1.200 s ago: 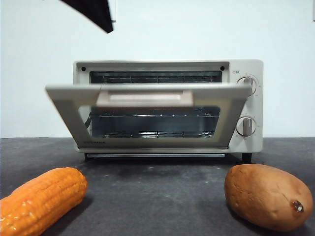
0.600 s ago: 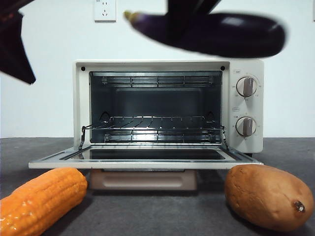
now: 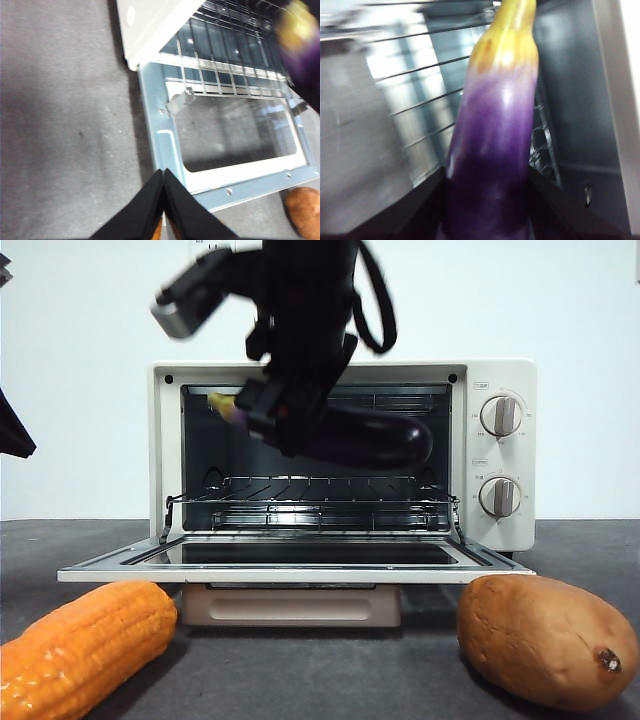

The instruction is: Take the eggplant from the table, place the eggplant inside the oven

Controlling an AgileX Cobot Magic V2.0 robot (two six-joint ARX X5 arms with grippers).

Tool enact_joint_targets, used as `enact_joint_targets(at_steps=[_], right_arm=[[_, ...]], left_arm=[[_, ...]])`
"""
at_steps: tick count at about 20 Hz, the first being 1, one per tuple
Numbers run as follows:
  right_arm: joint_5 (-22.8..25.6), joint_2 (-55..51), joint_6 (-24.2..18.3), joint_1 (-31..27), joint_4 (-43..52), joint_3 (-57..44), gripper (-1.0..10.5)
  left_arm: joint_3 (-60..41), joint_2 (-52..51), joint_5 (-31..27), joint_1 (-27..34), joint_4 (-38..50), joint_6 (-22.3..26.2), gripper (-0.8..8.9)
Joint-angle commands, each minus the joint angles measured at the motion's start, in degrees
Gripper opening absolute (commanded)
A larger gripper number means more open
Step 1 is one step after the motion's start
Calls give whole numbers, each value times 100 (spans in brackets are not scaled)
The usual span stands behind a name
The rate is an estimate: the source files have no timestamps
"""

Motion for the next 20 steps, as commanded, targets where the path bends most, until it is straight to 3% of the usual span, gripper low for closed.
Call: enact_joint_targets(at_steps=[1, 3, 8, 12, 20], right_arm=[[57, 284, -474, -94, 378, 133, 155], [72, 431, -673, -247, 553, 133, 155], [31, 564, -708, -442, 632, 133, 187], [33, 564, -542, -439, 623, 133, 279], [4, 564, -155, -428, 551, 133, 280]], left_arm=[[26, 37, 96, 11, 68, 11, 4], [26, 37, 162, 11, 68, 15, 4], [26, 37, 179, 11, 63, 33, 4], [26, 39, 179, 11, 68, 31, 4], [26, 42, 177, 11, 81, 33, 4]])
